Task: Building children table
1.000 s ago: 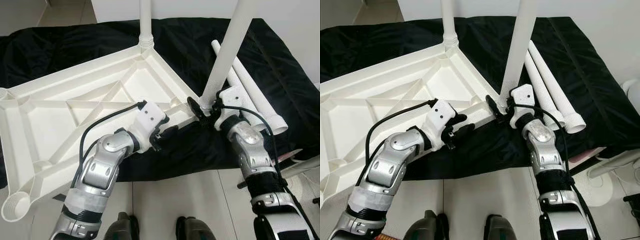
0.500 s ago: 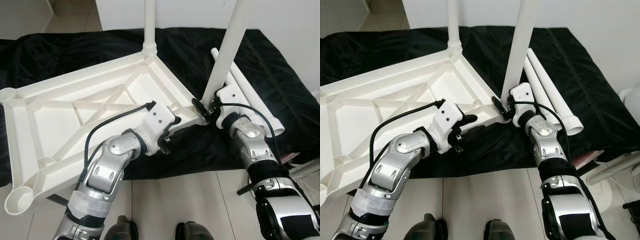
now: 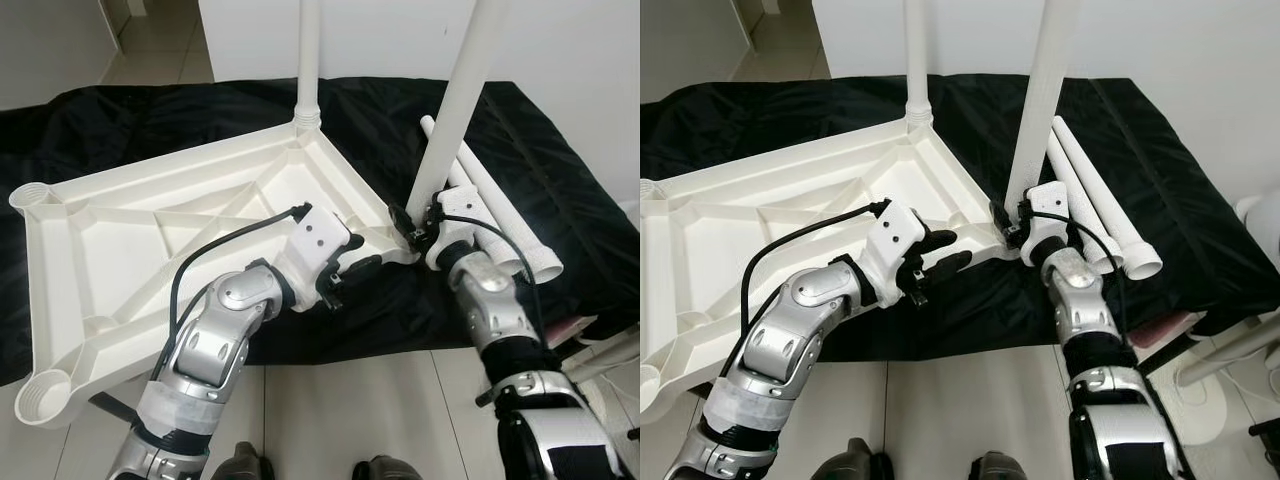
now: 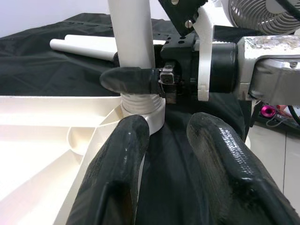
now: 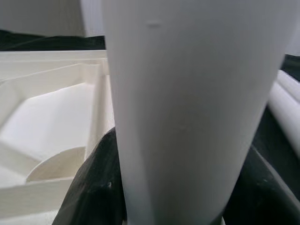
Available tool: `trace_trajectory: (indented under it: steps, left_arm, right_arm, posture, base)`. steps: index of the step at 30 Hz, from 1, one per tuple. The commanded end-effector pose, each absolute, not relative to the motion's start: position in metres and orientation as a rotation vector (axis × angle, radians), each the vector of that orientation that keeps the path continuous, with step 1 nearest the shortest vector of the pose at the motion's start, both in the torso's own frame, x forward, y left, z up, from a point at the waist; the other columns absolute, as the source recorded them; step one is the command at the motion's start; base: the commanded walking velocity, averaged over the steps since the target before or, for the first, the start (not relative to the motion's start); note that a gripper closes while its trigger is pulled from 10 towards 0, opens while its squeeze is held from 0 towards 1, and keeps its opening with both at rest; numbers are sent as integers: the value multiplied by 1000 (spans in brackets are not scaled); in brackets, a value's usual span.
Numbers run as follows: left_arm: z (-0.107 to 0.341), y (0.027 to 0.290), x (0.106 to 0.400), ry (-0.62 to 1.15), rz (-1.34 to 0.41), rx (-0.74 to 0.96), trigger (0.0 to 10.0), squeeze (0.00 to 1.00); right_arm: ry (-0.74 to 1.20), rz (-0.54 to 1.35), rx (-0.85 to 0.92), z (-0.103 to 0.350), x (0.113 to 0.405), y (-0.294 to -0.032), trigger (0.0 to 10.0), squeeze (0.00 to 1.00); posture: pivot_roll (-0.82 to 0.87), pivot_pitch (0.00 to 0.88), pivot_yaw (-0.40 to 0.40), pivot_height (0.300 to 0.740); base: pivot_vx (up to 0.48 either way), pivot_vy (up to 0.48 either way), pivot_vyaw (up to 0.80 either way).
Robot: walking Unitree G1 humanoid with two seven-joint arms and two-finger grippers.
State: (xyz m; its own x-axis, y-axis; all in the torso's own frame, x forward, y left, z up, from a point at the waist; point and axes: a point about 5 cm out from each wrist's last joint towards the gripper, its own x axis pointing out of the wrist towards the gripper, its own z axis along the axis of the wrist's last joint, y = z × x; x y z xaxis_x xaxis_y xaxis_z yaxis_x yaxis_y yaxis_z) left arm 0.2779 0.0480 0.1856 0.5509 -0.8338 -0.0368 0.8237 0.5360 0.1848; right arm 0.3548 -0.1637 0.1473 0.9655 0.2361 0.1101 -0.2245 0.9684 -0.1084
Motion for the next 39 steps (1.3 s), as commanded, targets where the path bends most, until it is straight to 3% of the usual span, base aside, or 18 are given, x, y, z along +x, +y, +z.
trace_trajectory:
  steps: [1, 9, 17, 18, 20, 25, 26, 28, 29, 39]
  left_arm:
    - [187, 50, 282, -64, -935, 188, 10000, 0]
    - [184, 55, 285, -48, -893, 188, 10000, 0]
    - [183, 59, 284, -40, -889, 170, 10000, 0]
    - [183, 59, 283, -39, -893, 169, 10000, 0]
    - [182, 59, 281, -37, -904, 172, 10000, 0]
    - [177, 58, 273, -18, -950, 187, 10000, 0]
    - [175, 59, 272, -9, -941, 197, 10000, 0]
    - [173, 60, 272, -2, -933, 203, 10000, 0]
    - [172, 60, 272, 7, -928, 206, 10000, 0]
    - [166, 58, 268, 47, -955, 224, 10000, 0]
  right_arm:
    - [-70, 165, -93, 135, 351, -169, 10000, 0]
    - [-65, -121, 38, 130, 335, -145, 10000, 0]
    - [-97, -94, 45, 137, 332, -133, 10000, 0]
    - [-102, -89, 49, 138, 331, -136, 10000, 980]
    - [-112, -78, 55, 139, 330, -138, 10000, 1000]
    - [-148, -28, 39, 144, 328, -151, 10000, 1000]
    - [-151, 20, 25, 144, 328, -155, 10000, 427]
    - [-152, 54, 15, 145, 328, -158, 10000, 427]
    - [-154, 102, -11, 146, 329, -161, 10000, 0]
    - [-116, 437, -181, 148, 341, -177, 10000, 0]
  posture:
    - [-113, 12, 15, 740]
    - [-114, 8, 9, 740]
    - [-110, 1, 8, 740]
    - [-110, 1, 8, 740]
    - [-105, 0, 6, 740]
    - [-97, 0, 6, 740]
    - [-94, 0, 5, 740]
    - [-94, 0, 5, 740]
    - [-93, 2, 8, 740]
    - [-91, 17, 18, 740]
  base:
    - [0, 0, 0]
    - [0, 0, 0]
    - [0, 0, 0]
    - [0, 0, 0]
    - [0, 0, 0]
    - [0, 0, 0]
    - [0, 0, 0]
    - [0, 0, 0]
    - [0, 0, 0]
    - [0, 0, 0]
